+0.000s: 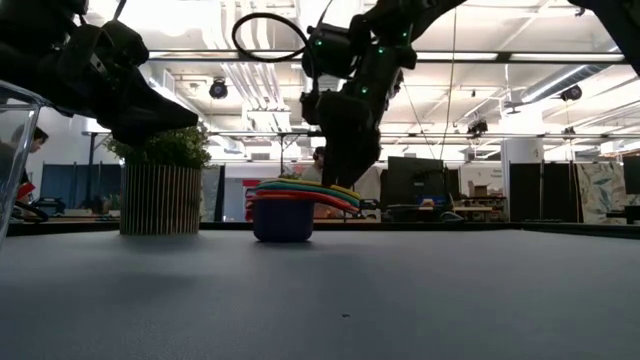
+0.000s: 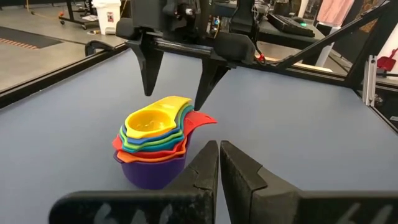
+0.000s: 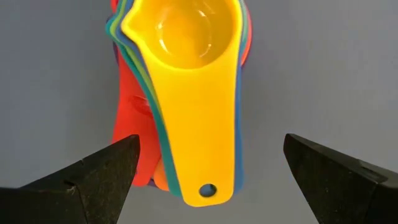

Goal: Nest measuring cups in basket
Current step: Put the stacked measuring cups into the transparent bin

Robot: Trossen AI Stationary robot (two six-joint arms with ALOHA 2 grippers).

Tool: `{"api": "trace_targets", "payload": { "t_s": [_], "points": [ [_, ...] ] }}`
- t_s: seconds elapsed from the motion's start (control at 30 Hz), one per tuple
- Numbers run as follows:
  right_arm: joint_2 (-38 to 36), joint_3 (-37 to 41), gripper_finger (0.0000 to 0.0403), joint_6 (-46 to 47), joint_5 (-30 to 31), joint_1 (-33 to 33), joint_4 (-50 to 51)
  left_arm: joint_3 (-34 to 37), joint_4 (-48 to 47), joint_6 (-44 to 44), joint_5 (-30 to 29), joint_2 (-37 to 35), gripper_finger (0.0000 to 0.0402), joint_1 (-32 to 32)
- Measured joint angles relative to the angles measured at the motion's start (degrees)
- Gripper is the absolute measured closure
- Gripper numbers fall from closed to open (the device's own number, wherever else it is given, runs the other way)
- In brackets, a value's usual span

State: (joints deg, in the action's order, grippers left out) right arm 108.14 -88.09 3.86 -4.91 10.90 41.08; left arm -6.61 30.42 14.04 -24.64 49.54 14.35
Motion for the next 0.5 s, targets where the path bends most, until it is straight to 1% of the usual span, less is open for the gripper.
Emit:
{"api": "trace_targets", "payload": {
  "t_s": [0.4, 0.5],
  "points": [
    [4.36, -0.76, 0.0017, 2.23, -0.18, -0.42, -1.48, 0.0, -0.03, 0.0, 0.0, 0.0, 0.0402, 0.0],
    [4.39, -1.35, 0.0017, 2.45, -1.34, -0.4, -1.46, 0.0, -0.05, -0.02, 0.0, 0.0, 0.0402, 0.0]
  ]
}}
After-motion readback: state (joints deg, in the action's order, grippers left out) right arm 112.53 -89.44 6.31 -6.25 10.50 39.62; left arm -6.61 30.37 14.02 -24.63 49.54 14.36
